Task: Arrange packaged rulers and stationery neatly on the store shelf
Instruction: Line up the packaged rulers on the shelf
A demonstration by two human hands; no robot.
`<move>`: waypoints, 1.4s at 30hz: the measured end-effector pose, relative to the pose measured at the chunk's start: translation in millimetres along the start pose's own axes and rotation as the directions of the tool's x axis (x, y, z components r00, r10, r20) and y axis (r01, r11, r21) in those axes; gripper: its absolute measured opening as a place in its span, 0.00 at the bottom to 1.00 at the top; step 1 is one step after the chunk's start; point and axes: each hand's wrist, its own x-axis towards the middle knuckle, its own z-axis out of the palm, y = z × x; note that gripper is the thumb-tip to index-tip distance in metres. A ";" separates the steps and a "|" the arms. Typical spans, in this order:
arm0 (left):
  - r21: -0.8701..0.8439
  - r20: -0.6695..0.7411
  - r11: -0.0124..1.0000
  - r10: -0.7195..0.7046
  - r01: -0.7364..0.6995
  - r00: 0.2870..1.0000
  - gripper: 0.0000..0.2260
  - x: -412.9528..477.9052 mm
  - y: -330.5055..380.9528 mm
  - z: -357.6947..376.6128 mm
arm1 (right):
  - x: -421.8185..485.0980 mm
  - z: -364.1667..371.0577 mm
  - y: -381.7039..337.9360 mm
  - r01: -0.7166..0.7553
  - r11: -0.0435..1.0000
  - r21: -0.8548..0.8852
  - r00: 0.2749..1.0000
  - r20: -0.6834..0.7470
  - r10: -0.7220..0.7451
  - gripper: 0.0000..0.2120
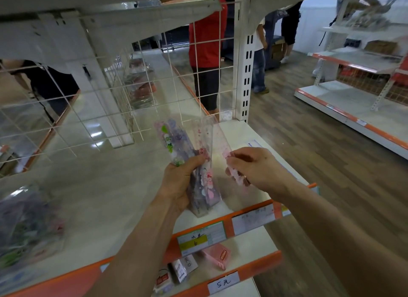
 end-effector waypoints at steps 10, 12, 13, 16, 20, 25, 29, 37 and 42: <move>-0.050 0.063 0.999 -0.009 0.013 0.998 0.05 -2.9 3.5 -1.0 | 2.6 -12.8 9.1 -0.094 0.986 -0.138 0.992 -0.097 0.081 0.08; -0.049 0.065 0.999 -0.011 0.014 0.998 0.04 -2.4 3.3 -1.3 | 3.0 -11.5 9.4 -0.096 0.985 -0.142 0.992 -0.097 0.083 0.05; -0.054 0.063 0.998 -0.016 0.019 0.998 0.05 -2.3 3.5 -1.3 | 3.0 -10.3 9.4 -0.098 0.982 -0.160 0.991 -0.103 0.082 0.03; -0.074 0.071 0.997 -0.032 0.038 0.997 0.05 -2.1 3.7 -1.1 | 4.7 -7.9 11.6 -0.085 0.915 -0.395 0.984 -0.179 0.014 0.06; -0.100 0.095 0.994 -0.044 0.054 0.994 0.06 0.6 3.4 -2.9 | 6.8 -3.8 12.4 -0.106 0.757 -0.645 0.989 -0.146 0.014 0.14; -0.135 0.154 0.989 -0.042 0.063 0.987 0.10 4.7 2.0 -5.8 | 10.1 3.1 16.9 -0.138 0.682 -0.718 0.989 -0.131 0.061 0.15; -0.136 0.172 0.989 -0.040 0.064 0.984 0.12 2.4 2.7 -4.9 | 11.4 3.7 15.6 -0.125 0.621 -0.774 0.988 -0.151 0.011 0.15; -0.035 0.067 0.998 -0.042 0.044 0.997 0.17 -2.6 5.0 -0.6 | -3.5 20.2 -13.7 0.042 0.869 -0.493 0.993 -0.072 -0.089 0.19; -0.036 0.071 0.997 -0.063 0.066 0.995 0.14 -3.3 5.0 -0.7 | -4.1 31.2 -15.9 0.030 0.916 -0.400 0.998 -0.031 -0.046 0.13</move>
